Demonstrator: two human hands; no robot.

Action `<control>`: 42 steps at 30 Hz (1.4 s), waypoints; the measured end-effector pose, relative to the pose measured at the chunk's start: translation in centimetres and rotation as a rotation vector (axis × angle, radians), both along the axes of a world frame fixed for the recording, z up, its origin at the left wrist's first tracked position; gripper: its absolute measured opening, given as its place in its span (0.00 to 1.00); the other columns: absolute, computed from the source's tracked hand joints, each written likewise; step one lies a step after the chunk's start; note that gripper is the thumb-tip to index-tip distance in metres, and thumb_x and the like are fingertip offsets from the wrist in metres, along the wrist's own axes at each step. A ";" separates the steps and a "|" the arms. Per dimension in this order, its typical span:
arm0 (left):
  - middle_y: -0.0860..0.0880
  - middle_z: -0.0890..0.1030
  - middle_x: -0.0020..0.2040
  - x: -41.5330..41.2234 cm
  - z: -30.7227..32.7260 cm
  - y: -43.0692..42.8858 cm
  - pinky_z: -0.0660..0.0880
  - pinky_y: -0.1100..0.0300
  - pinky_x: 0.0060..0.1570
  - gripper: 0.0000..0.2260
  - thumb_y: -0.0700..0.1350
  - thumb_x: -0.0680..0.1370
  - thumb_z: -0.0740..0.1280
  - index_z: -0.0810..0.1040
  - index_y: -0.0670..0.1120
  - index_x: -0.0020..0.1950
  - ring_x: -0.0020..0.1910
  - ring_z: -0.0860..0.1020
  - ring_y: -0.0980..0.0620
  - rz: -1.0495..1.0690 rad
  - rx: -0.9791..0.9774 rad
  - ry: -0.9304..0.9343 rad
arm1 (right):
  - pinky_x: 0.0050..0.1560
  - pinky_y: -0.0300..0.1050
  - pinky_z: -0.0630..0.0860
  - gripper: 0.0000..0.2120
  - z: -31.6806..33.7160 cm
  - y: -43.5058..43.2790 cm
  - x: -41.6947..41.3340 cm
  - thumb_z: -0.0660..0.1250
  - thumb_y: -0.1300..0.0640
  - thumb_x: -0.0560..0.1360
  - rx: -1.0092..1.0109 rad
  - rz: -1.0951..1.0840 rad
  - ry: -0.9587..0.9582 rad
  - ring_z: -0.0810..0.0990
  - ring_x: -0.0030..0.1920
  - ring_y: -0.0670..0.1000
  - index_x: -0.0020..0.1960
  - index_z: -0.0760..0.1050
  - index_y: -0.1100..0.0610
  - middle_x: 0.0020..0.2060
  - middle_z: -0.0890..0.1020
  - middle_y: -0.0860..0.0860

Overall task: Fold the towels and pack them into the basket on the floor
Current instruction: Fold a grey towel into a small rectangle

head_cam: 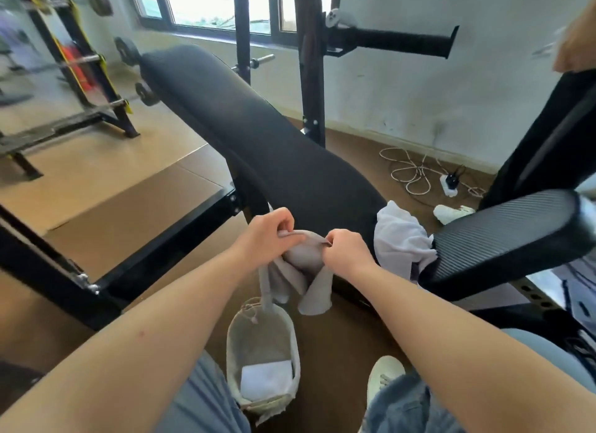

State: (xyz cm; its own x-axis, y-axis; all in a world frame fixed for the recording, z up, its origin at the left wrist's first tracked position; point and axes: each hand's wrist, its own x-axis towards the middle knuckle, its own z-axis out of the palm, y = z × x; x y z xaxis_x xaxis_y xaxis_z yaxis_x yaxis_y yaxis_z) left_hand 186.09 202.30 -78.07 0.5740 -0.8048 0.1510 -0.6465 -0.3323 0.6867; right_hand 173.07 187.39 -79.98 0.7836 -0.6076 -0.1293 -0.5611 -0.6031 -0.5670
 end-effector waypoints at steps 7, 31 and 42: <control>0.57 0.80 0.40 2.6 4.4 0.5 0.80 0.60 0.38 0.09 0.57 0.77 0.73 0.76 0.55 0.49 0.37 0.80 0.57 -0.081 0.169 -0.258 | 0.38 0.46 0.75 0.04 4.3 -3.3 0.4 0.63 0.56 0.77 -0.195 0.050 0.092 0.80 0.41 0.53 0.43 0.75 0.51 0.41 0.81 0.51; 0.49 0.83 0.57 9.1 8.4 12.1 0.76 0.53 0.53 0.08 0.48 0.80 0.67 0.84 0.58 0.55 0.57 0.80 0.43 0.533 0.318 -0.374 | 0.38 0.46 0.82 0.11 9.9 -6.6 -3.2 0.65 0.47 0.82 0.015 0.006 0.051 0.86 0.31 0.51 0.47 0.79 0.53 0.41 0.82 0.52; 0.47 0.86 0.51 10.4 8.9 16.4 0.78 0.54 0.55 0.06 0.42 0.77 0.70 0.85 0.50 0.49 0.52 0.82 0.44 0.705 0.207 -0.217 | 0.38 0.39 0.74 0.14 10.3 -7.2 -4.0 0.64 0.64 0.69 -0.214 0.109 0.295 0.82 0.44 0.49 0.37 0.80 0.46 0.41 0.84 0.47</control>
